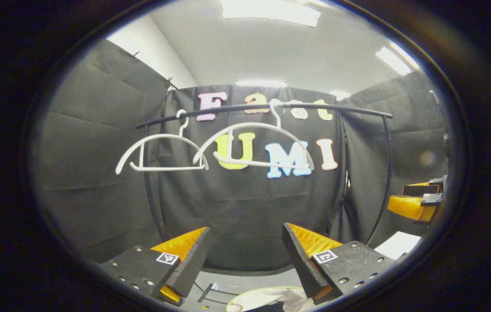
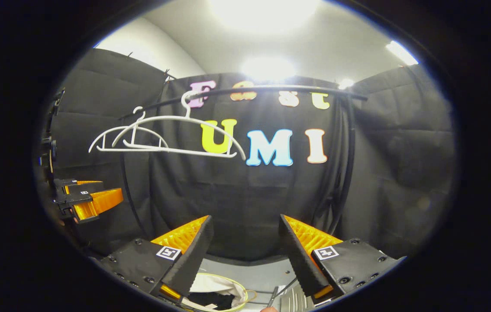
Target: Grasp the clothes on the hanger with both hands and then place them into the laundry hamper below.
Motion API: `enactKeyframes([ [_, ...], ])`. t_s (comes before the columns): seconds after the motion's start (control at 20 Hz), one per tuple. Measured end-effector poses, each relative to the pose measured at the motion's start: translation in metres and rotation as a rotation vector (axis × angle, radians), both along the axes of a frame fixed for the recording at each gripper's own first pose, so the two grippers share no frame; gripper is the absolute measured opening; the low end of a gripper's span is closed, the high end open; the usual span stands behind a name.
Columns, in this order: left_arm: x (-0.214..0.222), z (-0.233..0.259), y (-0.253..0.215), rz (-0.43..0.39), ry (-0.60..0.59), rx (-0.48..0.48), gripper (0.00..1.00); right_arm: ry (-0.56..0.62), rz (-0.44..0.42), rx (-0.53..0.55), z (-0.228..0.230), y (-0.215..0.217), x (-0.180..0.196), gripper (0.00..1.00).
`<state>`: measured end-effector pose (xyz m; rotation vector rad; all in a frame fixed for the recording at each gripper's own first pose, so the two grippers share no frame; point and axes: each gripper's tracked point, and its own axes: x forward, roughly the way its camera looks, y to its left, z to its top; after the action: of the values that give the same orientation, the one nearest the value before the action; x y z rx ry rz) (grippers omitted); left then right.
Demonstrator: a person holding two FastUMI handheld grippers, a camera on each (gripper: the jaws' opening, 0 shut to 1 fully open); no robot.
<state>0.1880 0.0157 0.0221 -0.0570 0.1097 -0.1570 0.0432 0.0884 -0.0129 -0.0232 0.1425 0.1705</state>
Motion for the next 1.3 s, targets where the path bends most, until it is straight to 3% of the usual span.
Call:
enactKeyframes([
  [0.6, -0.058, 0.085, -0.019, 0.014, -0.127, 0.003, 0.96, -0.166, -0.085, 0.03, 0.066, -0.085, -0.056, 0.92],
  [0.75, -0.07, 0.095, -0.024, 0.021, -0.146, 0.003, 0.96, -0.175, -0.114, 0.047, 0.066, -0.102, -0.062, 0.95],
  [1.3, -0.084, 0.102, -0.03, 0.05, -0.16, 0.026, 0.96, -0.177, -0.162, 0.05, 0.064, -0.13, -0.07, 0.92],
])
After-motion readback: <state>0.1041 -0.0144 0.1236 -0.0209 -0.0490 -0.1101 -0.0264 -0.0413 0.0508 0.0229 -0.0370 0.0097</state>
